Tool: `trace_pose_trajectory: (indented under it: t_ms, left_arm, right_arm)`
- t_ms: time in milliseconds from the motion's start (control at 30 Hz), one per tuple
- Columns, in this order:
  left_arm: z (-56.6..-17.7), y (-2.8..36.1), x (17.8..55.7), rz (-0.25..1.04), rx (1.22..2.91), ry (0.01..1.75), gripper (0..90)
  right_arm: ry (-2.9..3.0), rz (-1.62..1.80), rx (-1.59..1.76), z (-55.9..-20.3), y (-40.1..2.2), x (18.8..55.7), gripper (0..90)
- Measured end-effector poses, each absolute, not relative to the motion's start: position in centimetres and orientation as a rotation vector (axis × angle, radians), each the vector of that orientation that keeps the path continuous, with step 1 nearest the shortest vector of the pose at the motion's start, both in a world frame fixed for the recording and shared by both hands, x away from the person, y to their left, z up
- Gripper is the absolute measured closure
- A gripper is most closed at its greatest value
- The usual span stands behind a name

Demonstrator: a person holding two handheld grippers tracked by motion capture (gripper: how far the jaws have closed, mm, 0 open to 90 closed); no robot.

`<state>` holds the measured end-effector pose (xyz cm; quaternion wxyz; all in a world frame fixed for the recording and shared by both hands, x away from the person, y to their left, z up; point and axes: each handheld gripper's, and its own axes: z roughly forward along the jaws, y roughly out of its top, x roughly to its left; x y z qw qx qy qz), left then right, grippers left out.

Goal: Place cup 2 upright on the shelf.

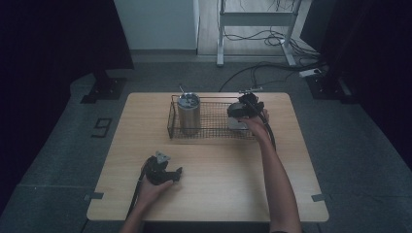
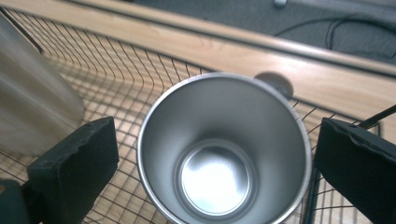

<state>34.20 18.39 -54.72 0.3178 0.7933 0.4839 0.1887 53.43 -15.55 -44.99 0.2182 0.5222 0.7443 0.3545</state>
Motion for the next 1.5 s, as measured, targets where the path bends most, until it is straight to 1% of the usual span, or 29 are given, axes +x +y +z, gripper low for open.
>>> trace_pose_trajectory:
  t_ms: [67, 300, 567, 667, 700, 933, 1233, 1500]
  left_arm:
    - [-54.7, 18.4, 34.2, 0.496, 2.087, 1.273, 14.7]
    - [-54.7, 18.4, 34.2, 0.496, 2.085, 1.274, 14.7]
    - [-54.7, 18.4, 34.2, 0.496, 2.086, 1.274, 14.7]
    - [-54.7, 18.4, 34.2, 0.496, 2.087, 1.274, 14.7]
    - [-54.7, 18.4, 34.2, 0.496, 2.086, 1.275, 14.7]
    - [-54.7, 18.4, 34.2, 0.495, 2.088, 1.275, 14.8]
    - [-54.7, 18.4, 34.2, 0.496, 2.086, 1.276, 14.8]
    - [-54.7, 18.4, 34.2, 0.496, 2.085, 1.276, 14.8]
  right_arm:
    - [2.015, 1.021, 1.425, -44.5, -15.7, 52.8, 2.5]
    - [1.983, 1.075, 1.426, -43.6, -16.7, 51.3, 4.4]
    - [1.936, 1.106, 1.412, -43.7, -18.3, 49.0, 7.9]
    - [1.937, 1.107, 1.413, -43.9, -18.8, 48.2, 8.0]
    - [1.930, 1.114, 1.402, -43.9, -19.0, 47.8, 9.6]
    - [1.919, 1.188, 1.386, -44.8, -20.1, 44.7, 12.6]
    - [1.924, 1.237, 1.366, -45.9, -21.6, 40.8, 13.6]
    - [1.937, 1.260, 1.362, -47.0, -22.3, 38.0, 15.0]
